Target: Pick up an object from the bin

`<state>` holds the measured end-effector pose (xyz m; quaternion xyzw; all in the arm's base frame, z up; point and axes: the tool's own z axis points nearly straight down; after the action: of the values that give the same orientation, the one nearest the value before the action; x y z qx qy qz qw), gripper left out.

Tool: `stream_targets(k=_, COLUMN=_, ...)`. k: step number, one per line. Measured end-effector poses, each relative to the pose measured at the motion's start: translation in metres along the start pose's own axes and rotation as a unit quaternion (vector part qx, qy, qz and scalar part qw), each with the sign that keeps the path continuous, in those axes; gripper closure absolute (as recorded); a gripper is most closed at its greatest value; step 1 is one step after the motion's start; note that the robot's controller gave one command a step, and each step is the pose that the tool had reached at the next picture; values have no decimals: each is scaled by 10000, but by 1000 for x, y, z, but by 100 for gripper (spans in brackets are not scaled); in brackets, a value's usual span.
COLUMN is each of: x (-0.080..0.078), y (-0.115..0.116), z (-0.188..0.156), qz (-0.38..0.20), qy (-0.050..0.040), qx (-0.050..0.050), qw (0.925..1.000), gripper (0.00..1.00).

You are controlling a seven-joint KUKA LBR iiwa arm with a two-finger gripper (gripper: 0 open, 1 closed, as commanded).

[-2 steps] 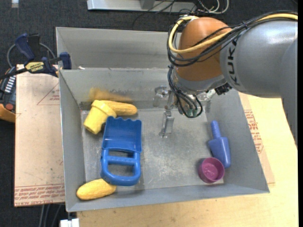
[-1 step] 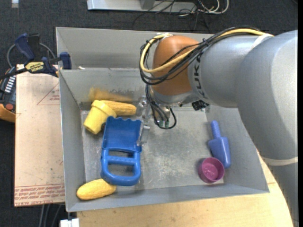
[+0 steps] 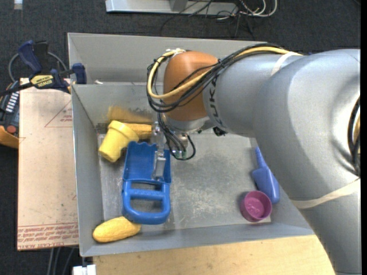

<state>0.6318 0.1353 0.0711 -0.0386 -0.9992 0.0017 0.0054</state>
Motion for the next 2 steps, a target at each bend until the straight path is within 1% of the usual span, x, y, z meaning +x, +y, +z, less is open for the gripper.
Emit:
stream_targets(k=1, x=-12, y=50, z=-5, qz=107, qy=-121, qx=-51, qw=9999, gripper=100)
stream_targets(k=2, x=-12, y=50, z=-5, qz=106, qy=-120, qx=-50, qw=9999, gripper=100)
